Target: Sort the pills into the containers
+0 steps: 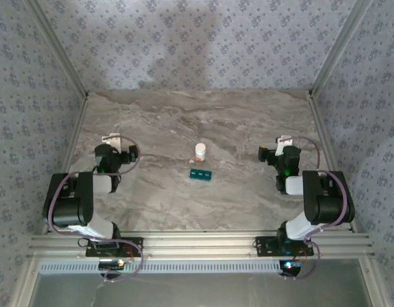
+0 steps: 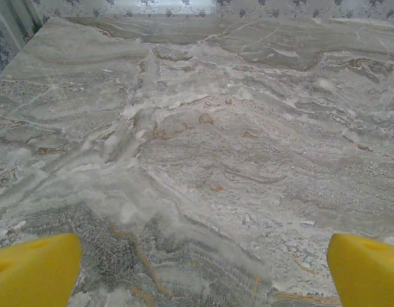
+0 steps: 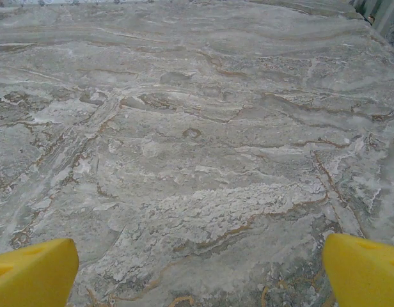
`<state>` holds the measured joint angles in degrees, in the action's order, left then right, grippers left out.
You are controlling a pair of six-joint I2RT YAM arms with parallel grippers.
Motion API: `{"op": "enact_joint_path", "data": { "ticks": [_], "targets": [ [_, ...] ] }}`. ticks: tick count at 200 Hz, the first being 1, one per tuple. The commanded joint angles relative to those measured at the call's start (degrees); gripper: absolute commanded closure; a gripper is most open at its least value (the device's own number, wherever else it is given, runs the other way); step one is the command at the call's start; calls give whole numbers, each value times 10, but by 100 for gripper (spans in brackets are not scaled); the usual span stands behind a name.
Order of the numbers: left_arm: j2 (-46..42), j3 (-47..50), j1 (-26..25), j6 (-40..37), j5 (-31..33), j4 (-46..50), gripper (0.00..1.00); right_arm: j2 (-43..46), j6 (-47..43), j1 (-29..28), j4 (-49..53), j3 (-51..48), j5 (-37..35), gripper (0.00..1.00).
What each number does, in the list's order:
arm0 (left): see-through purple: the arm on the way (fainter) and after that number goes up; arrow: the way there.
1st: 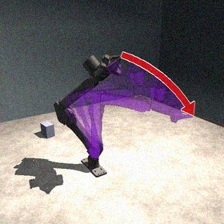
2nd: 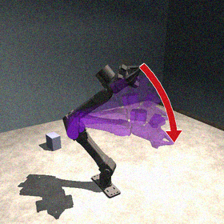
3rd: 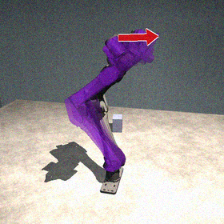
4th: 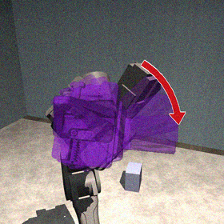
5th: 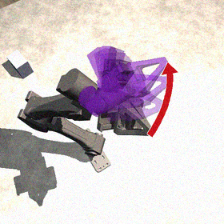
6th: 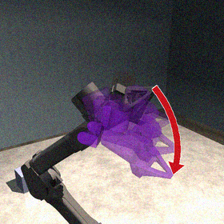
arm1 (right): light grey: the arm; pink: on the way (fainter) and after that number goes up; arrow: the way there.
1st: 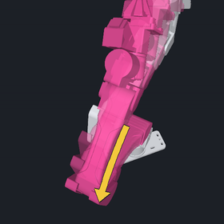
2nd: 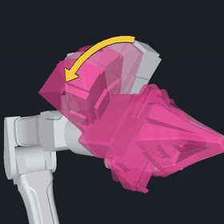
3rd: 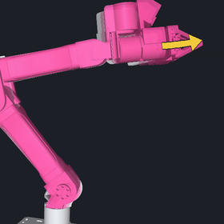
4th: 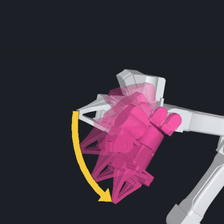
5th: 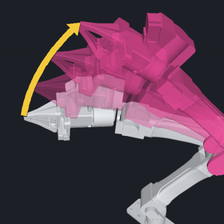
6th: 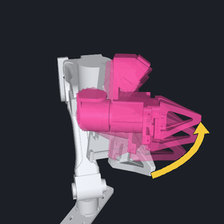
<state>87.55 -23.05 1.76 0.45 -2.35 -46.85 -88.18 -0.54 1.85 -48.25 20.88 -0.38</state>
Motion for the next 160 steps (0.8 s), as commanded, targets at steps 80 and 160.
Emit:
{"op": "enact_joint_path", "data": {
  "ticks": [80, 160],
  "targets": [
    [4, -5, 4, 1, -13, 1, 2, 5, -10, 4, 3, 11, 7, 0],
    [5, -7, 11, 4, -24, 2, 2, 4, -5, 11, 4, 11, 20, 0]
  ]
}}
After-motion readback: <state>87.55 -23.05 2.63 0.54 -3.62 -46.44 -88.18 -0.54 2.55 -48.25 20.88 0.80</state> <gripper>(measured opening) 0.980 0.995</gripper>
